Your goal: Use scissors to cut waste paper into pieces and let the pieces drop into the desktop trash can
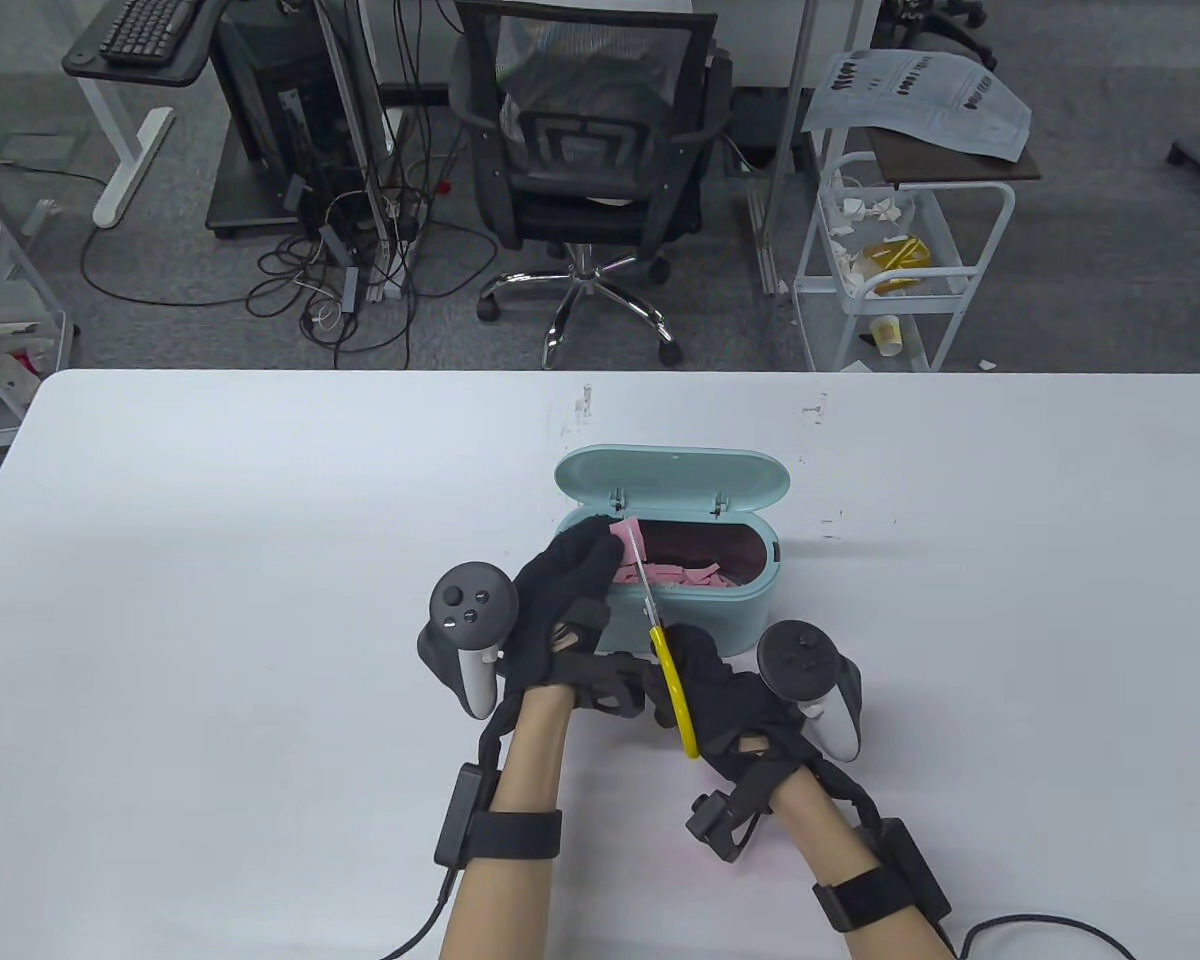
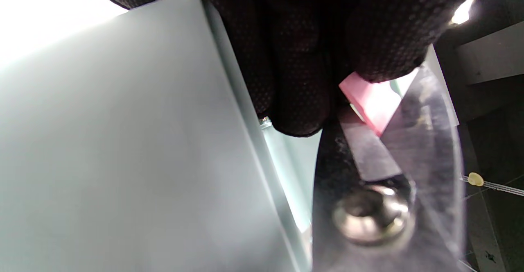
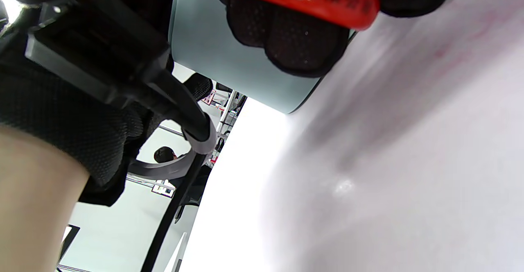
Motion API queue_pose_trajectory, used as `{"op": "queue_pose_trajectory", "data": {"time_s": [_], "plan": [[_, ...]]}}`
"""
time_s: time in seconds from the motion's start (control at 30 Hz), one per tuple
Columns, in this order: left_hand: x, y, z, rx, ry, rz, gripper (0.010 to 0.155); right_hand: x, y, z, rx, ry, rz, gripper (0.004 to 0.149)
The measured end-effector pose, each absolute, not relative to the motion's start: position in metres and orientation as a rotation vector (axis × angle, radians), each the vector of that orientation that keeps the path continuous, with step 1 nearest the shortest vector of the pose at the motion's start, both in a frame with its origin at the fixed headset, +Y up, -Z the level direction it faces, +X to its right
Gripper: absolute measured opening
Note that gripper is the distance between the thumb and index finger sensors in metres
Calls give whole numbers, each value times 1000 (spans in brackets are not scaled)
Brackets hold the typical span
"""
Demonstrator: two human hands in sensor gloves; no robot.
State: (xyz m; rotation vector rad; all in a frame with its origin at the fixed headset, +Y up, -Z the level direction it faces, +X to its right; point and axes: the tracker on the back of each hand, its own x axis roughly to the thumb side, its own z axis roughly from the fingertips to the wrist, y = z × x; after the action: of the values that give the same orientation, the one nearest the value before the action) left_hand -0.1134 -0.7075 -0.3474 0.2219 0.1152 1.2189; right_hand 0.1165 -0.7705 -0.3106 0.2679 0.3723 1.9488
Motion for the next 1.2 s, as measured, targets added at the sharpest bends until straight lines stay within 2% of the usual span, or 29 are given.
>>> {"op": "queue_pose_trajectory", "data": {"time_s": [0.63, 1.0, 1.2], "plan": [[-109, -703, -347, 267, 85, 1081, 37, 120, -770, -310, 214, 216, 1964, 78], [-108, -702, -348, 260, 69, 1067, 37, 120, -769, -309, 204, 232, 1924, 79], [-107, -701, -349, 243, 58, 1063, 36, 123, -765, -310, 226, 285, 1983, 85]]}}
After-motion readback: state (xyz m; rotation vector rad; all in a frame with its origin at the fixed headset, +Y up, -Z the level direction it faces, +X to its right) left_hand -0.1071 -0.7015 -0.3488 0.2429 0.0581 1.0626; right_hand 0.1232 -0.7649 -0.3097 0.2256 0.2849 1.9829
